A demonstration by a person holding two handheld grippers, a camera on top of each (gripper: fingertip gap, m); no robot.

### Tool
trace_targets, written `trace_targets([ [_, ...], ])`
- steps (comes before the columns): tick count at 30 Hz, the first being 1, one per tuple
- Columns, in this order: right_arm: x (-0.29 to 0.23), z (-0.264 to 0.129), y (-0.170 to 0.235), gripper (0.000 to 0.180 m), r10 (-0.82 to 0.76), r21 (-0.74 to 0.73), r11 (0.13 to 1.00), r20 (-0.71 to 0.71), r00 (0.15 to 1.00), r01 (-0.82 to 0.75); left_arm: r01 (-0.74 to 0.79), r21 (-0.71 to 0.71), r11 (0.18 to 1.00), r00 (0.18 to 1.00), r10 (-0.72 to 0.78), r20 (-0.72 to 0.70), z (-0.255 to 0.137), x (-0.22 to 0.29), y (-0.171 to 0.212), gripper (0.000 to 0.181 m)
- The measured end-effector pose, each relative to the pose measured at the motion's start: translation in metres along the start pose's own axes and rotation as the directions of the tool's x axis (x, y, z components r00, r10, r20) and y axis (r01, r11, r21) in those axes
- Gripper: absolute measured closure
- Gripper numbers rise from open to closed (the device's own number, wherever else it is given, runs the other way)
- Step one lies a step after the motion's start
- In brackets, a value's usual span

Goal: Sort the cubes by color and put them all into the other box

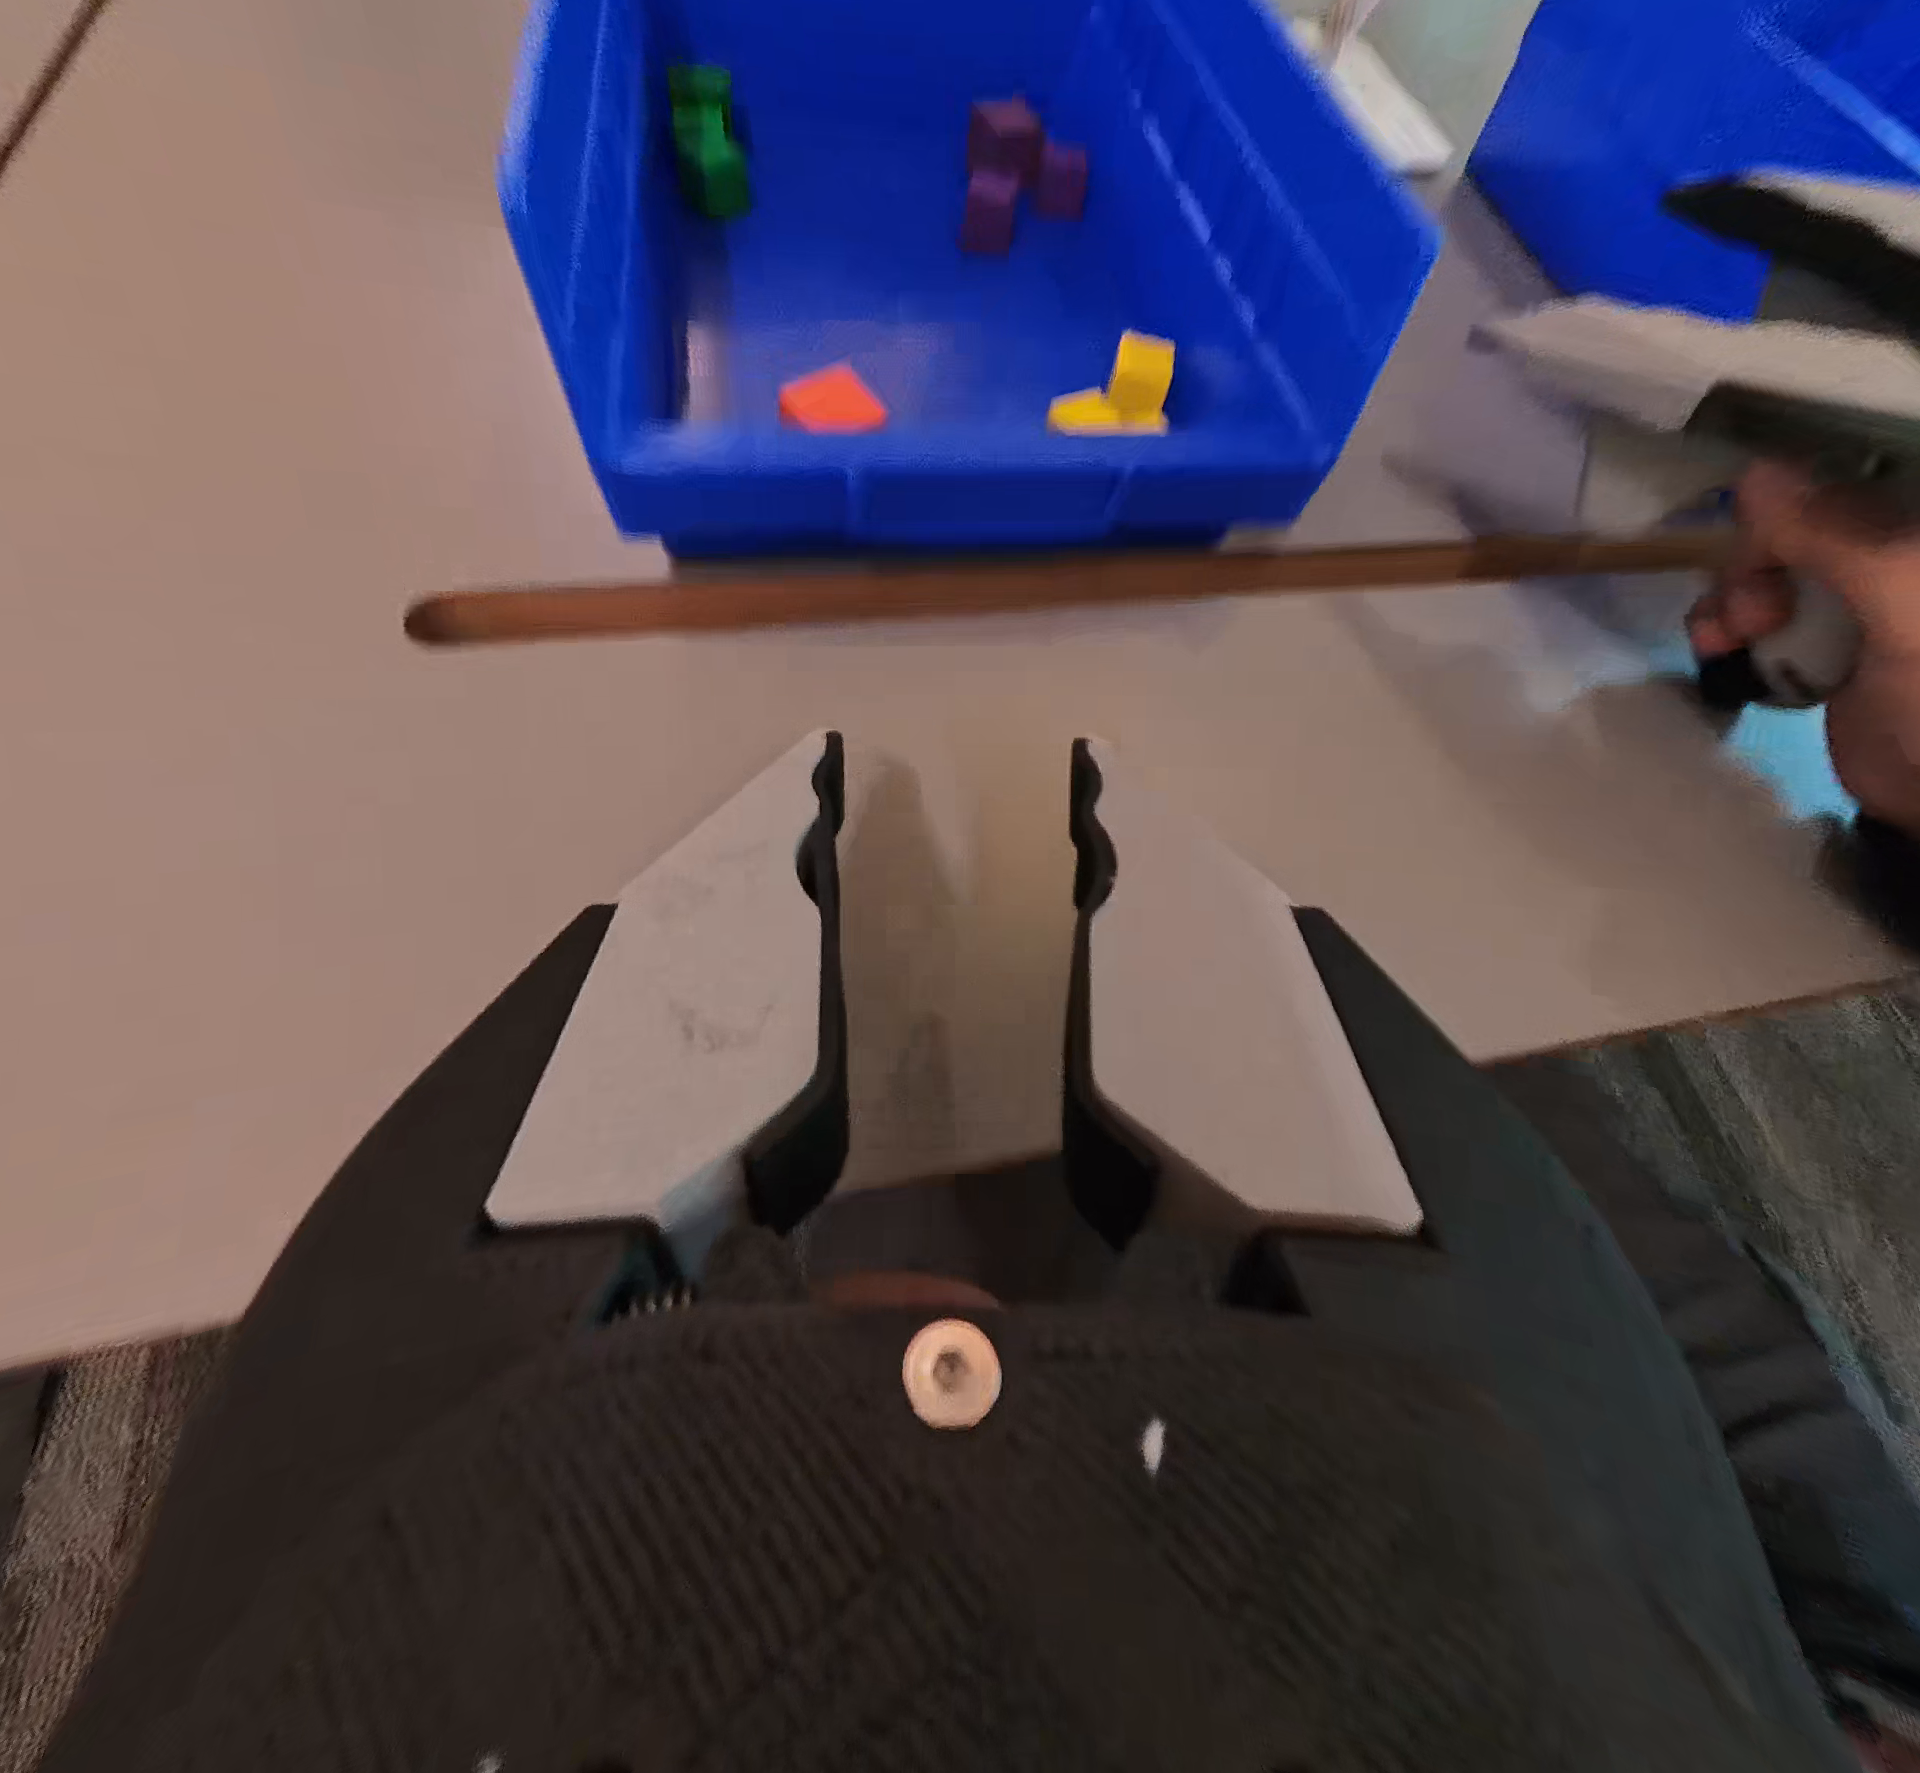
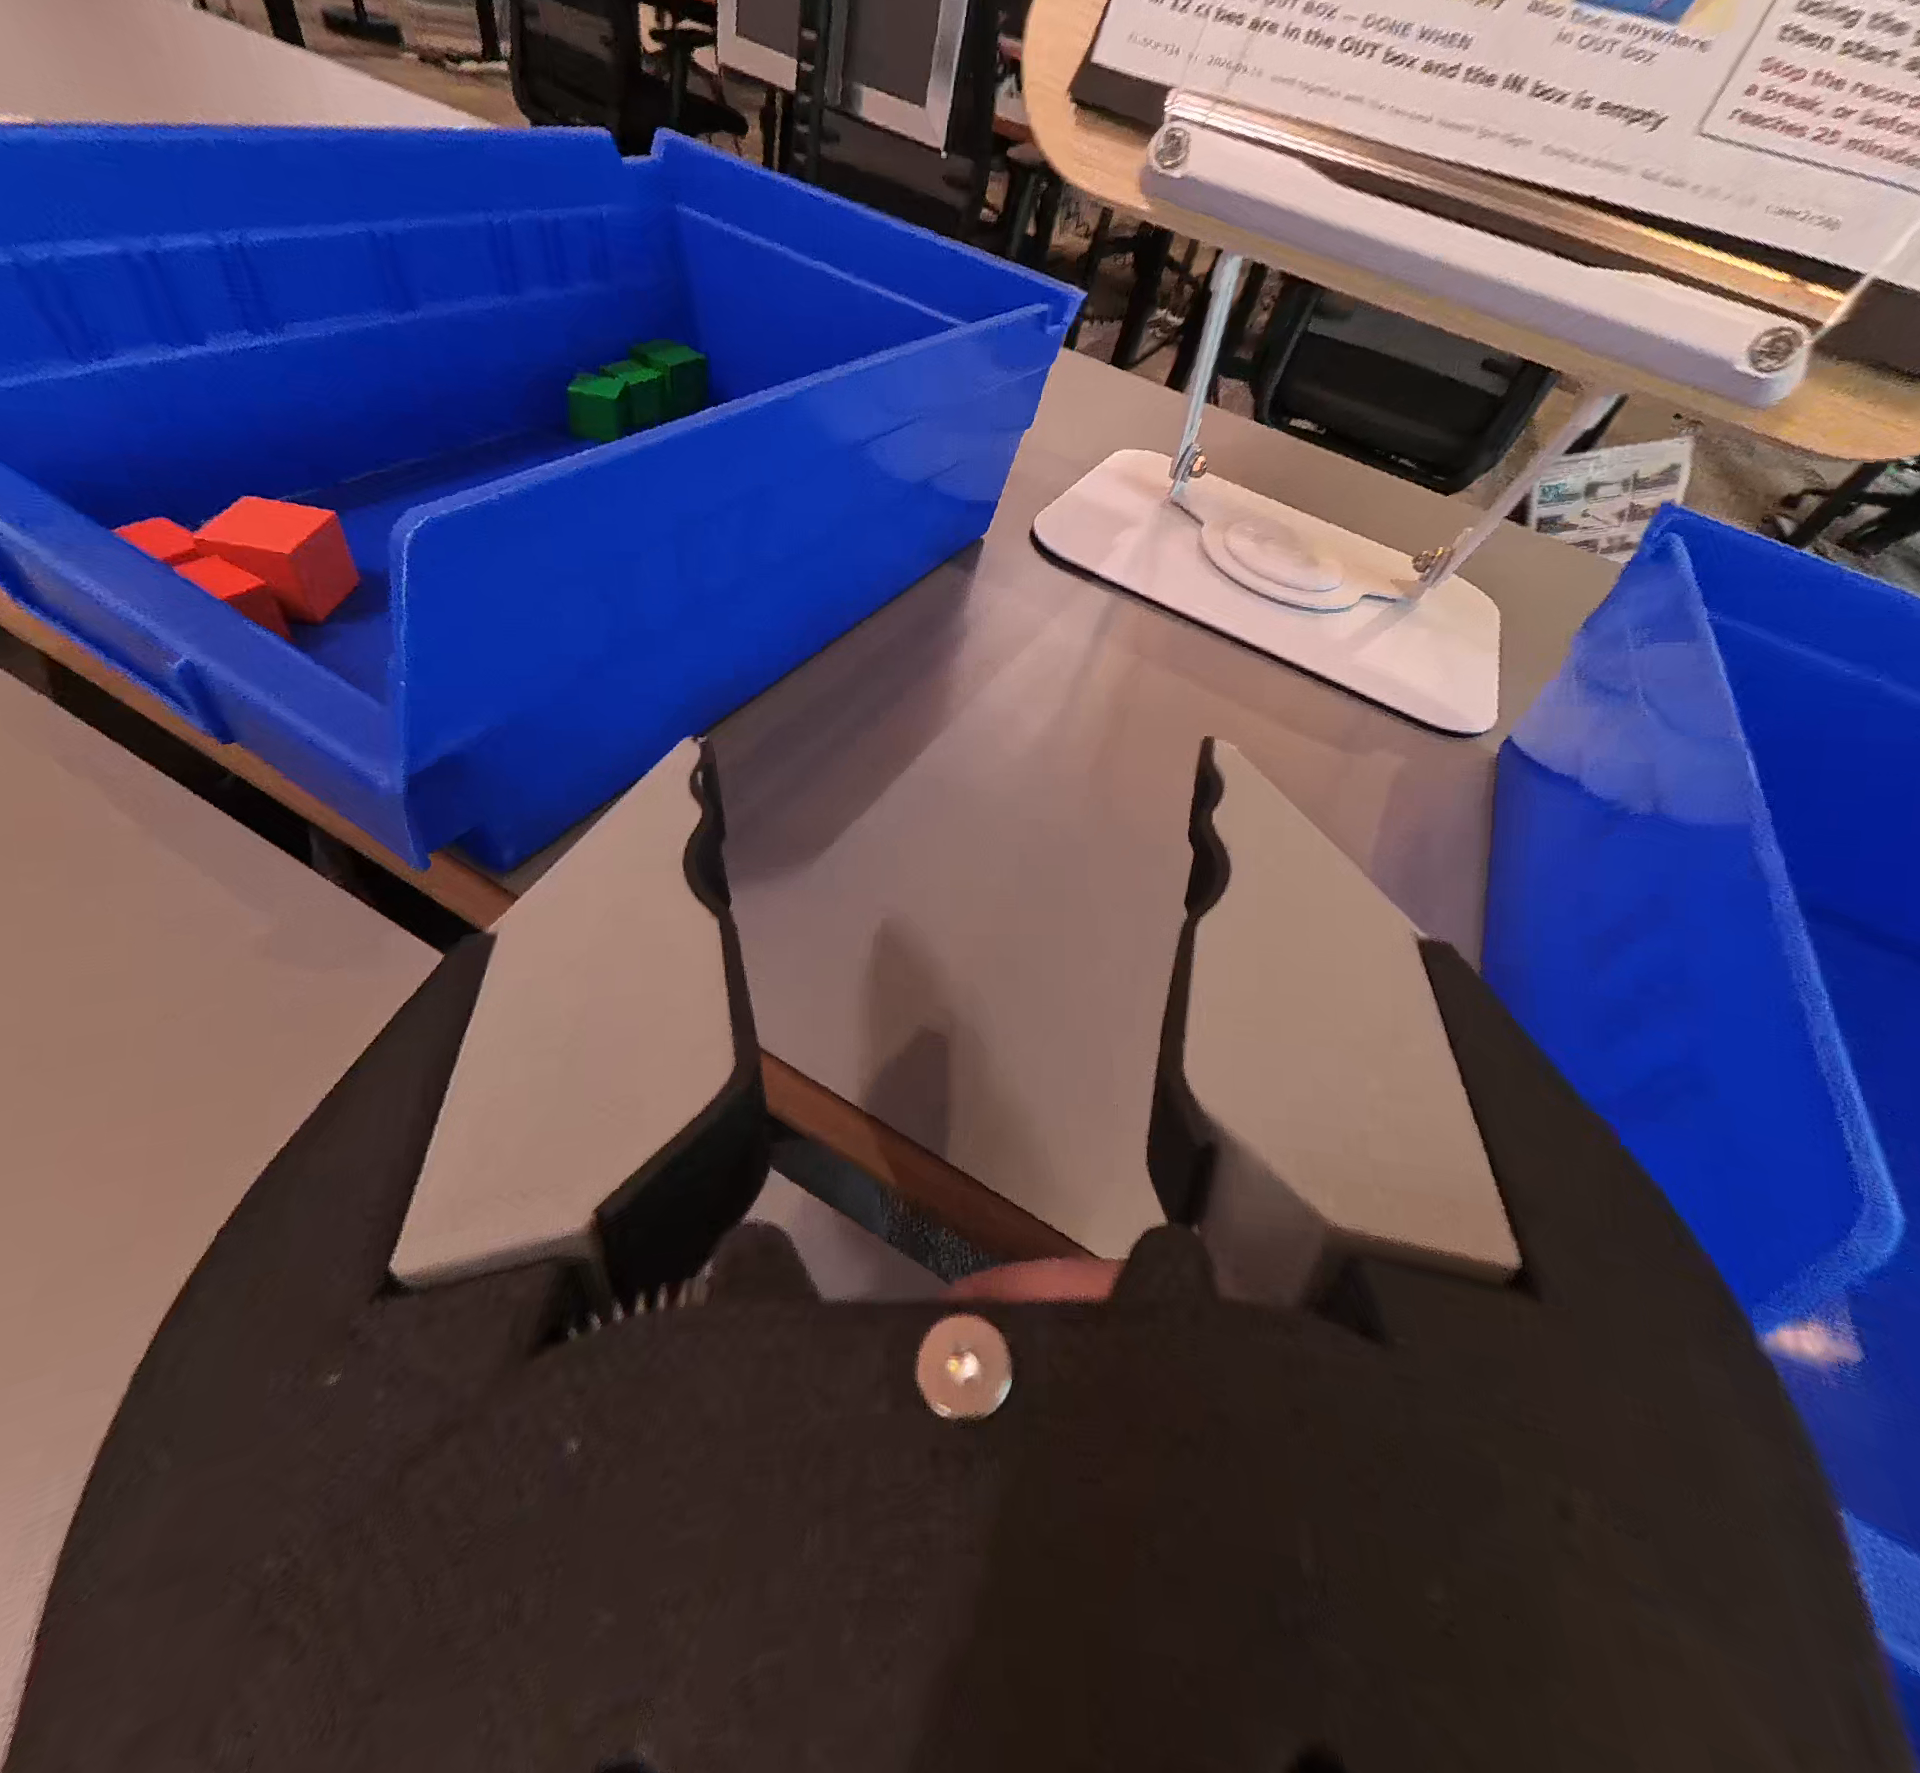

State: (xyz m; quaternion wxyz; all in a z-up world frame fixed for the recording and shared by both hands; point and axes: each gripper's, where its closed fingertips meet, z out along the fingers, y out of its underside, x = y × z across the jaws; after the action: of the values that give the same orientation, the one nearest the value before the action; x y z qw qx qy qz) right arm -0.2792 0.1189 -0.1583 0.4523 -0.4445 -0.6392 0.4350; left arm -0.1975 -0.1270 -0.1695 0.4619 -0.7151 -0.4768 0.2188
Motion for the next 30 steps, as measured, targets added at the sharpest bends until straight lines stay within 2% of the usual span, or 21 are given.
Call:
trace_targets([
  [5,0.005,-0.008,-0.005,0.093,0.047,0.050,0.998,0.000,0.999,-0.047,-0.035,-0.026,0.999,0.999,0.036,0.040,0.037,0.000,-0.065,0.140],
  [8,0.003,-0.010,-0.006,0.095,0.030,0.065,0.997,0.000,1.000,-0.030,-0.047,-0.135,0.990,0.994,0.060,0.093,0.074,-0.010,-0.087,0.139],
  [12,-0.004,-0.009,-0.007,0.095,-0.005,0.062,0.998,0.001,1.000,0.005,0.033,-0.377,0.926,0.980,0.044,0.194,0.121,-0.027,-0.070,0.140],
  [15,-0.006,-0.009,-0.007,0.095,-0.011,0.063,0.998,0.003,1.000,0.011,0.063,-0.494,0.867,0.946,0.105,0.306,0.140,-0.047,-0.053,0.146],
  [20,-0.004,-0.009,-0.008,0.095,0.034,0.069,0.997,0.026,0.999,-0.036,0.105,-0.544,0.833,0.950,0.077,0.301,0.154,-0.047,-0.042,0.146],
  [27,-0.005,-0.009,-0.008,0.095,0.039,0.074,0.996,0.033,0.999,-0.042,0.143,-0.566,0.812,0.953,0.042,0.300,0.157,-0.049,-0.040,0.136],
  [30,-0.005,-0.010,-0.009,0.095,0.042,0.078,0.996,0.036,0.998,-0.045,0.134,-0.605,0.785,0.931,0.111,0.349,0.152,-0.063,-0.040,0.135],
])
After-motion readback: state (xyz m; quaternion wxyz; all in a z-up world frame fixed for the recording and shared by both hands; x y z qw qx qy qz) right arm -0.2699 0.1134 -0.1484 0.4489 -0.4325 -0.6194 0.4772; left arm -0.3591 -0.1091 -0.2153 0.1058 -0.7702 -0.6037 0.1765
